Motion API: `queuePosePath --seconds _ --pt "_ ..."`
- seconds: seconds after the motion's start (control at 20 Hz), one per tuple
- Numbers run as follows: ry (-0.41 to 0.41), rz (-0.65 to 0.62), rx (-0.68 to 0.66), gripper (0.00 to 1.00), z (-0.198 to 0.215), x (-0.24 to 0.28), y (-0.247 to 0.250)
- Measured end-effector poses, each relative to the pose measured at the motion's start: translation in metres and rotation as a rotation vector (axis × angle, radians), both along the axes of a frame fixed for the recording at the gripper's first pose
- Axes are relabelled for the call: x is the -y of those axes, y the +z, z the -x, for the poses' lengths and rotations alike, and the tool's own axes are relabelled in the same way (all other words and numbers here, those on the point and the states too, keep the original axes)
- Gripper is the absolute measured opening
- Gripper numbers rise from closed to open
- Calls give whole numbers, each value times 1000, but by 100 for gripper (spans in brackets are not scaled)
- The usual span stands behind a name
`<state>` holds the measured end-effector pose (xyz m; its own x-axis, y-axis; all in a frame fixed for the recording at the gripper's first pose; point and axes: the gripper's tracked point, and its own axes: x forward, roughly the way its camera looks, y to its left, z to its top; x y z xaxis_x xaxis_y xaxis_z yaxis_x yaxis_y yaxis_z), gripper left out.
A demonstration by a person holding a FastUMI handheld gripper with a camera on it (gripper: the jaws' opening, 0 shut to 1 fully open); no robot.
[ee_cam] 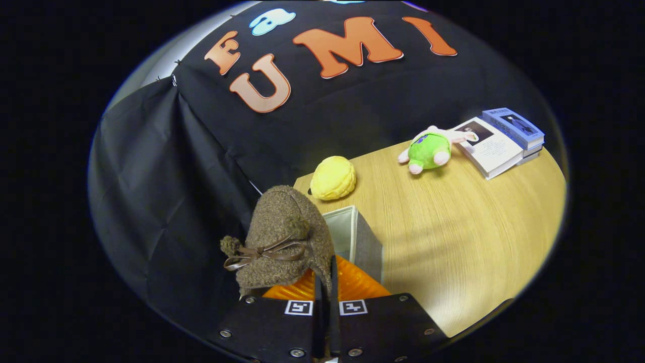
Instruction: Open the storage box then place both shoes into the box .Put the left shoe in first, then the right shoe, with the right side of both shoes facing outward in a uniform manner.
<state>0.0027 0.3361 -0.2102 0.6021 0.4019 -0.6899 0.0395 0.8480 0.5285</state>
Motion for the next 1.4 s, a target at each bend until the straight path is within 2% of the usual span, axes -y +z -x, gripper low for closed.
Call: queuePosePath --seconds 0.2,0.35,0.5,0.65,0.75,0.8,0.85,0.9,0.95,1.1,1.4 --pt "-48 -24 -22 5 -11 -13 -1" --pt "-52 -24 -25 4 -16 -25 -1" --pt "-9 24 -63 5 -6 -32 -23" --pt "-30 51 -117 5 2 -30 -46" --pt "-25 33 -90 11 -2 -35 -42" --pt "-18 33 -83 20 2 -35 -37" --pt "-12 36 -80 25 4 -34 -33" --pt "0 41 -77 36 8 -34 -31" --pt "9 34 -68 39 10 -32 -25" --pt "-30 -7 3 61 7 -14 3" --pt "-63 3 204 80 9 43 55"
